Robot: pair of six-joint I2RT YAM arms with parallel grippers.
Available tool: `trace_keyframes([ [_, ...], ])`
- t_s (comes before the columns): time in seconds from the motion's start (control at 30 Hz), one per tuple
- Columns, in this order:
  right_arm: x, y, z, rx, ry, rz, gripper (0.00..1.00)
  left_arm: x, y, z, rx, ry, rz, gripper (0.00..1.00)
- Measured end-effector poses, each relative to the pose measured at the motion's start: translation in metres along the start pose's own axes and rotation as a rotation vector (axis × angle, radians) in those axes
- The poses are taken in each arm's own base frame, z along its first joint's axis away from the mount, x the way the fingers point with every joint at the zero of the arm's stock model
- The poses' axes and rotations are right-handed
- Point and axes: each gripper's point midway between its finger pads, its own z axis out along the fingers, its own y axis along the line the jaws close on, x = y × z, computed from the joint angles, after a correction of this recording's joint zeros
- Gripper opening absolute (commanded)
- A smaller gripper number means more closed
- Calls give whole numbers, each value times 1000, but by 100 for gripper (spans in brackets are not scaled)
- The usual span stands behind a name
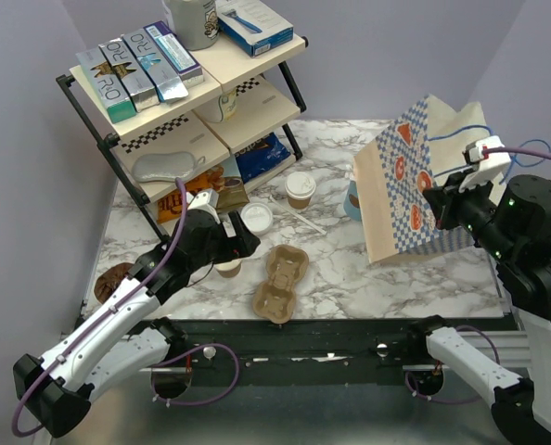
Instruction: Pack the takeout coffee
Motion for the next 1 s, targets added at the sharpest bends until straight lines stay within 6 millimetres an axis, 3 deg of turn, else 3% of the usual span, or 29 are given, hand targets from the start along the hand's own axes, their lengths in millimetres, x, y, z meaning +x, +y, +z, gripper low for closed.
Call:
trace_keyframes([
  [0.2, -18, 44, -11, -280, -101, -139, 1, 2, 2, 3, -10, 10, 1, 99],
  [0.5, -37, 71, -34, -460, -215, -261, 1, 4, 3, 6, -21, 21, 2, 99],
  [0.63, -37, 83, -38, -536, -228, -283, 1, 4, 3, 6, -20, 21, 1, 99],
  [0.73, -22, 85, -30, -551, -190, -278, 1, 4, 3, 6, -20, 21, 2, 99],
  [0.9, 29, 87, -3, -567, -25, -244, 1, 4, 4, 7, -23, 24, 2, 99],
  [1.0, 46, 85, 7, -544, 46, -232, 1, 5, 4, 7, -25, 26, 2, 99],
])
